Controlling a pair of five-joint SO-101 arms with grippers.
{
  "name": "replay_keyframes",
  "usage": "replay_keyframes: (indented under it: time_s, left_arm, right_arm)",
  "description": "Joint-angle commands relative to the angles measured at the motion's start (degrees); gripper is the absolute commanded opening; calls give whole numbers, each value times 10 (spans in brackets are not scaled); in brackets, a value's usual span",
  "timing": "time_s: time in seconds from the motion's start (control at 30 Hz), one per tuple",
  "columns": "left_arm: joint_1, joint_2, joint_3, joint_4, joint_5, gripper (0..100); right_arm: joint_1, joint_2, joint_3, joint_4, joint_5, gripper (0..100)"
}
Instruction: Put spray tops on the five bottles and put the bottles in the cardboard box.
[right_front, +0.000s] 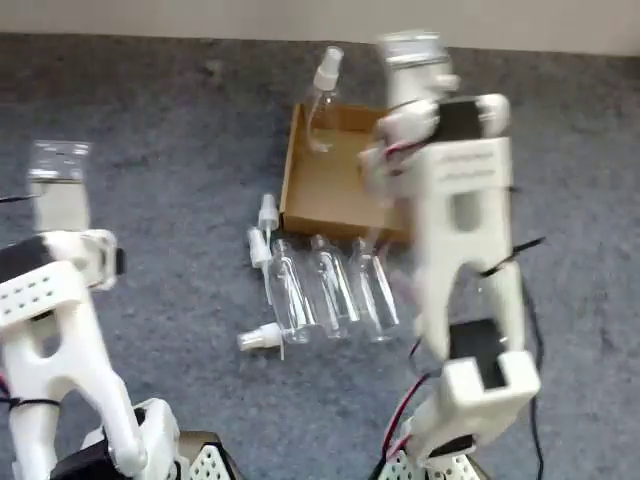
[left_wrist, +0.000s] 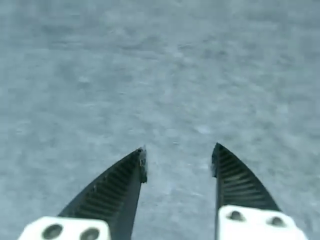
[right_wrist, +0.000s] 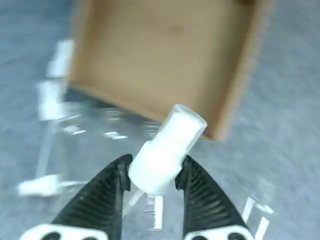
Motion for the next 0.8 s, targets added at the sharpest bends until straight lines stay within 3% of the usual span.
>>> replay_keyframes:
  time_s: [0.0,0.17,0.43,0.67,0.77]
  left_arm:
    - [-60,-15,-41,-9,-33,189]
    - [-119,-15,-41,-12,-73,189]
    - [-155,-15,-33,-14,-99,189]
    - [-121,-15,7,-14,-99,190]
    - [-112,-15,15,-14,-98,190]
  right_arm:
    - [-163,-31,1,-11,-26,4]
    - [-273,44,1,-97,-60,4]
    - [-303,175,0,-199,-98,18]
    - [-316,197,1,-181,-98,231]
    - [-316,196,-13,-146,-96,274]
